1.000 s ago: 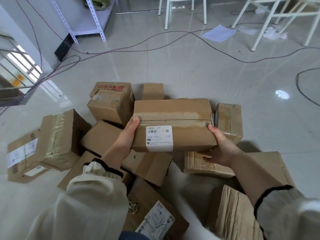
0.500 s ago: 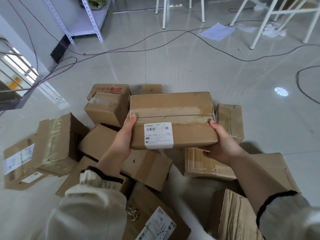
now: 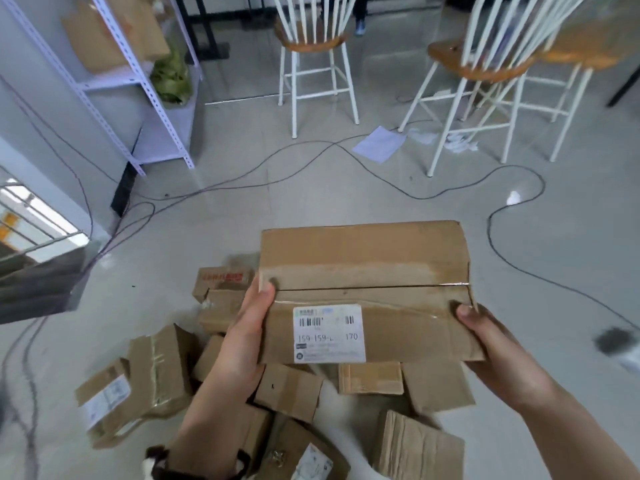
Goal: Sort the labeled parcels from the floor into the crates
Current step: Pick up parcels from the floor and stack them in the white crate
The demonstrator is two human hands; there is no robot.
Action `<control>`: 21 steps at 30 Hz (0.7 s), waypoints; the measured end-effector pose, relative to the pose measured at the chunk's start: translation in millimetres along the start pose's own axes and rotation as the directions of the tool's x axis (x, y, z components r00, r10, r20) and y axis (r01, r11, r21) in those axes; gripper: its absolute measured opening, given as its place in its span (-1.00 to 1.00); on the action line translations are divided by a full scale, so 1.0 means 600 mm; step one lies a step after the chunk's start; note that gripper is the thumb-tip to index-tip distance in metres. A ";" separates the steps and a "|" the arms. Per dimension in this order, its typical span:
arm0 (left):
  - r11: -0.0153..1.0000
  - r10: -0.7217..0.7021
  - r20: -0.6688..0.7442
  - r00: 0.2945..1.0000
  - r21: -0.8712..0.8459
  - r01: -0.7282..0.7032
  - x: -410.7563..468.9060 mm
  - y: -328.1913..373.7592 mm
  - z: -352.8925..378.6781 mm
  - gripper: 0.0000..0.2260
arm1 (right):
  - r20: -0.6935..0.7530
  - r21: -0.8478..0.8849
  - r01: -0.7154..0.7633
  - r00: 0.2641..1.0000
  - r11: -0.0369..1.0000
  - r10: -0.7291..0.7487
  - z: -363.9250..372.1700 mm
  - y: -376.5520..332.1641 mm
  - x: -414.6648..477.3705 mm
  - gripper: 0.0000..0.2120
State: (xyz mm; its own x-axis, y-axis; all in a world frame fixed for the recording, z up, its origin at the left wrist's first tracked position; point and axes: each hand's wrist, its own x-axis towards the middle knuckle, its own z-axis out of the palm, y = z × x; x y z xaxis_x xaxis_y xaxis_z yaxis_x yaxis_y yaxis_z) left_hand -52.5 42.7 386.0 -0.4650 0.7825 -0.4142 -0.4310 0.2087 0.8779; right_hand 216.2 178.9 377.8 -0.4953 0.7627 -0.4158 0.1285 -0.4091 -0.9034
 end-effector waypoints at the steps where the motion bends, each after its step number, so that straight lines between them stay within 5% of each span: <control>1: 0.999 0.008 0.011 1.000 0.039 -0.009 -0.030 0.045 0.030 -0.59 | -0.032 -0.010 0.020 0.999 1.000 -0.020 -0.009 -0.046 -0.040 -0.08; 6: 0.989 -0.066 -0.016 0.998 0.129 0.068 -0.189 0.257 0.171 -0.71 | -0.147 0.082 0.082 0.987 0.993 -0.069 -0.037 -0.269 -0.240 -0.06; 10: 0.983 -0.160 0.046 0.986 0.095 0.155 -0.281 0.384 0.233 -0.44 | -0.170 0.163 0.145 0.978 0.976 -0.117 -0.039 -0.389 -0.388 -0.11; 16: 0.994 -0.086 0.274 0.958 0.087 0.064 -0.336 0.455 0.277 -0.68 | -0.270 0.157 0.269 0.937 0.950 -0.221 -0.013 -0.435 -0.519 -0.15; 21: 0.985 -0.166 0.464 0.870 0.112 0.128 -0.355 0.477 0.290 -0.62 | -0.431 0.153 0.327 0.871 0.932 -0.235 0.035 -0.429 -0.607 -0.33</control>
State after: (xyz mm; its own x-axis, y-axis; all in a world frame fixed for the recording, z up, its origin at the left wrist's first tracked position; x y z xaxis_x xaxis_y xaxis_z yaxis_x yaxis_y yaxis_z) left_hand 57.7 37.7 767.2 0.0255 0.9184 -0.3949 -0.3973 0.3718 0.8390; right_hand 345.8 -4.3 763.9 -0.0915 0.9765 -0.1950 -0.1740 -0.2085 -0.9624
